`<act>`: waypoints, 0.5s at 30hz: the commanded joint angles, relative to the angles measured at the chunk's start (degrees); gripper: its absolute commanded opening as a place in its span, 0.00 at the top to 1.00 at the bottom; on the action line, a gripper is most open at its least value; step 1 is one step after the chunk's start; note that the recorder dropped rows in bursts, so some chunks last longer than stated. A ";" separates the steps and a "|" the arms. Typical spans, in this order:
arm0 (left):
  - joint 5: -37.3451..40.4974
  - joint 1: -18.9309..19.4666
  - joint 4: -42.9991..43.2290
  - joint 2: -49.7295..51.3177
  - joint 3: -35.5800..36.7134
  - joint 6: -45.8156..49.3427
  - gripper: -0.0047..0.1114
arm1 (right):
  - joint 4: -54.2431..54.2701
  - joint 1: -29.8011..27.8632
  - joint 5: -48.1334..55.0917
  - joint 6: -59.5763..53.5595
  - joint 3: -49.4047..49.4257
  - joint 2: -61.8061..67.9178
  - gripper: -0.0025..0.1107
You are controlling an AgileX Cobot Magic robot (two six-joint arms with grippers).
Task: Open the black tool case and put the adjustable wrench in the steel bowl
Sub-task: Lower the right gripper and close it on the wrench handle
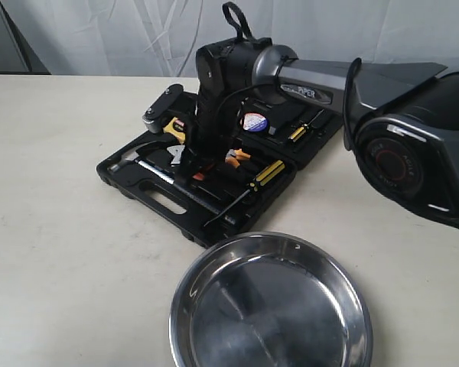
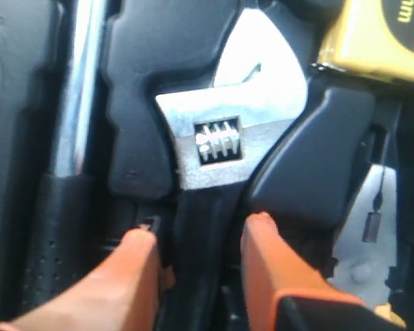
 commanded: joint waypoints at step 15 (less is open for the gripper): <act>-0.86 0.11 -0.03 0.20 -0.07 -0.25 0.96 | -4.85 0.36 1.38 3.91 0.77 1.72 0.56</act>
